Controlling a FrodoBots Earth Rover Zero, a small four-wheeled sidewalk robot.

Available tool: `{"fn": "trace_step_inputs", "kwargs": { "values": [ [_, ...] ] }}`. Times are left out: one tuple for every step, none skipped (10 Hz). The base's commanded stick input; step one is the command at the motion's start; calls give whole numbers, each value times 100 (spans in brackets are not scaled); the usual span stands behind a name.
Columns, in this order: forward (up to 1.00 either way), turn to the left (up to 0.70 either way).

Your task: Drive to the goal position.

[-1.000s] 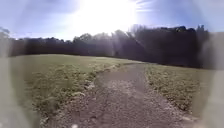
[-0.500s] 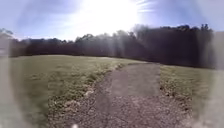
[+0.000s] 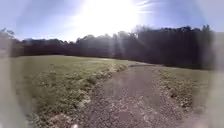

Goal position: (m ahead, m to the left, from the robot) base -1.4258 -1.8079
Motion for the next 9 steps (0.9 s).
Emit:
{"fn": "trace_step_inputs", "kwargs": {
  "values": [
    [70,-34],
    [70,-34],
    [70,-34],
    [70,-34],
    [70,-34],
    [70,-34],
    [70,-34],
    [70,-19],
    [70,0]
  ]
}}
